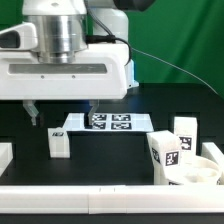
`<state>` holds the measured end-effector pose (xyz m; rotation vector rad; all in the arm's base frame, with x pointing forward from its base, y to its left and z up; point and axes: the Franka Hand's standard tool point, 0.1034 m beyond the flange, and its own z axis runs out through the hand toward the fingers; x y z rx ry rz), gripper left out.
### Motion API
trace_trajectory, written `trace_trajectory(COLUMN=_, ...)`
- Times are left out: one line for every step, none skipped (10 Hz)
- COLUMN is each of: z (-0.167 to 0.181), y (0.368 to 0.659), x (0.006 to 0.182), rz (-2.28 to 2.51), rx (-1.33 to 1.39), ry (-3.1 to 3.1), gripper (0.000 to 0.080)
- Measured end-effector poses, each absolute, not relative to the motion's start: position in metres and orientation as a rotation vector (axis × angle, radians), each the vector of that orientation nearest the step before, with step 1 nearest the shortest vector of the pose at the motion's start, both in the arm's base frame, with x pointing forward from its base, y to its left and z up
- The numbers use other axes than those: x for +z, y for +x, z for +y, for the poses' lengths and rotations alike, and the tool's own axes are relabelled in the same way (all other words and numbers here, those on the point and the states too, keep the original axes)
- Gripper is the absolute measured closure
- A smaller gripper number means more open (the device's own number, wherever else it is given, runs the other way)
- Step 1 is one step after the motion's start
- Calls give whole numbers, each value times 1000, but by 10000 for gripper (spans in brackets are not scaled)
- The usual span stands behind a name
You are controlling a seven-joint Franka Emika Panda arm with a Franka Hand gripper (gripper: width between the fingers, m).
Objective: Assemble stool
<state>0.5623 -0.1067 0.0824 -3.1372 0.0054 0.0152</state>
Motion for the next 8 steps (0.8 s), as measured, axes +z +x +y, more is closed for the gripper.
trace_trajectory(z=-110, y=562, x=83, rz=-123, rx=20, ry=-3141, gripper=151)
trace_trajectory(z=-110, y=561, x=82, rz=-169, rx=33, ry=-3141, gripper=151)
trace_trajectory(z=-109, y=557, x=80, rz=-148, rx=77, ry=-3134, gripper=151)
trace_trajectory(z=-113, y=548, x=75, rz=-178, rx=172, ry=-3102, gripper=151)
trace_trajectory(z=-115, y=536, x=69, rz=-161, rx=342, ry=-3065, gripper=151)
trace_trajectory(z=-113, y=532, x=66, rz=-167, rx=546, ry=-3042, gripper=151)
trace_trajectory(z=-110, y=539, x=60, rz=-195, rx=629, ry=-3045, gripper=151)
trace_trajectory(z=-111, y=540, x=56, rz=-195, rx=690, ry=-3060, gripper=151)
